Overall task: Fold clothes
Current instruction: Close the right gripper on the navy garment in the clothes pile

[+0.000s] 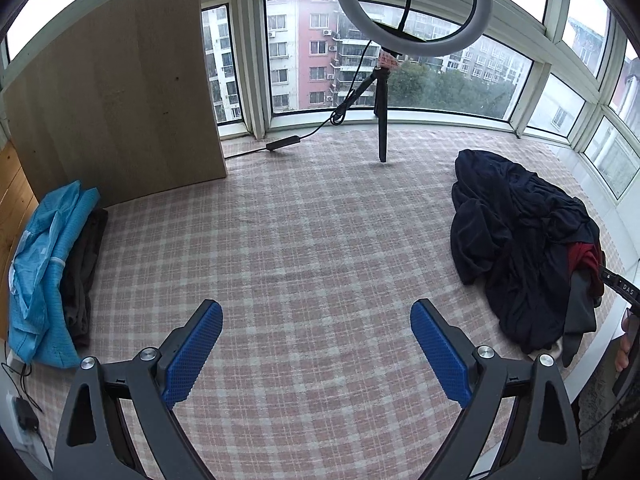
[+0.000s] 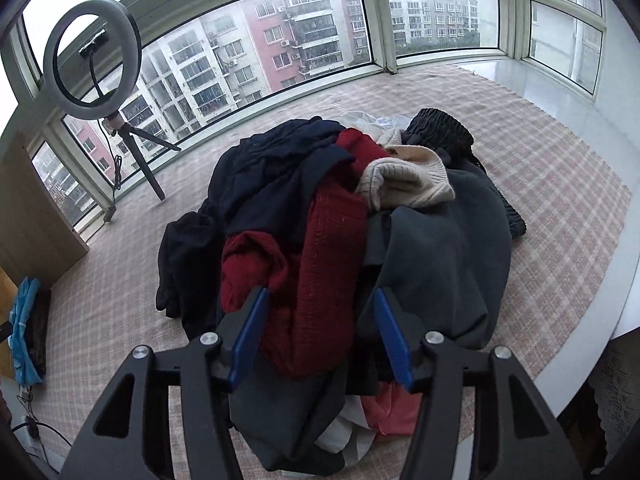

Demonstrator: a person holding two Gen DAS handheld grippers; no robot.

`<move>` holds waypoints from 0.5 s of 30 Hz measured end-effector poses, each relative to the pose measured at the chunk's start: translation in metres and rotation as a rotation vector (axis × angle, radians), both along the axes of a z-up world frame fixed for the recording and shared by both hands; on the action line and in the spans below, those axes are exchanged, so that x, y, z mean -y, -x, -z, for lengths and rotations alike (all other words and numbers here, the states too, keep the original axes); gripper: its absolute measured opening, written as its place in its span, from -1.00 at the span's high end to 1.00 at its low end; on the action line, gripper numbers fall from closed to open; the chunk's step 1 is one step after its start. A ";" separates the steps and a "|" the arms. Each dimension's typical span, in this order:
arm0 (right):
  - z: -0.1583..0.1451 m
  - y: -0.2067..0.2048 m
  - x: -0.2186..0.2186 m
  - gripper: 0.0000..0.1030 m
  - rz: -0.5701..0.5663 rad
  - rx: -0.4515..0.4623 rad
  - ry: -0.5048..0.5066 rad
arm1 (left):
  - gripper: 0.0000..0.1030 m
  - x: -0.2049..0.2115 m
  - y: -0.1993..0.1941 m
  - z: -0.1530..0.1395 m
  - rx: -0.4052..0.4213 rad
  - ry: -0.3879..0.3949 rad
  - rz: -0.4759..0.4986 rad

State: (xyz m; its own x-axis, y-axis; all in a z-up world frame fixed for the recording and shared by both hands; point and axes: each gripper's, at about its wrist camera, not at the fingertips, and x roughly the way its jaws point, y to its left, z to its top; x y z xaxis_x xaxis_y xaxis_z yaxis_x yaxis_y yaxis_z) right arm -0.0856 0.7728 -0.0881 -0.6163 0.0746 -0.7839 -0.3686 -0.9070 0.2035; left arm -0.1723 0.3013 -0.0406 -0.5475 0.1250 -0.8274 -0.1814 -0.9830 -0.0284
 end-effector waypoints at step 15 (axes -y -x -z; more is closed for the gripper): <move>-0.038 0.019 0.001 -0.20 -0.002 -0.062 -0.107 | -0.85 -0.001 0.001 0.004 0.008 -0.001 0.015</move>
State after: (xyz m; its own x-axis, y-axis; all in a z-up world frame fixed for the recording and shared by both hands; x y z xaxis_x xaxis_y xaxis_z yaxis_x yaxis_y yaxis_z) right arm -0.1042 0.7720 -0.0498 -0.6634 0.1539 -0.7322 -0.3562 -0.9256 0.1282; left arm -0.1728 0.3024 -0.0449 -0.5391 0.1338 -0.8316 -0.1958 -0.9802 -0.0307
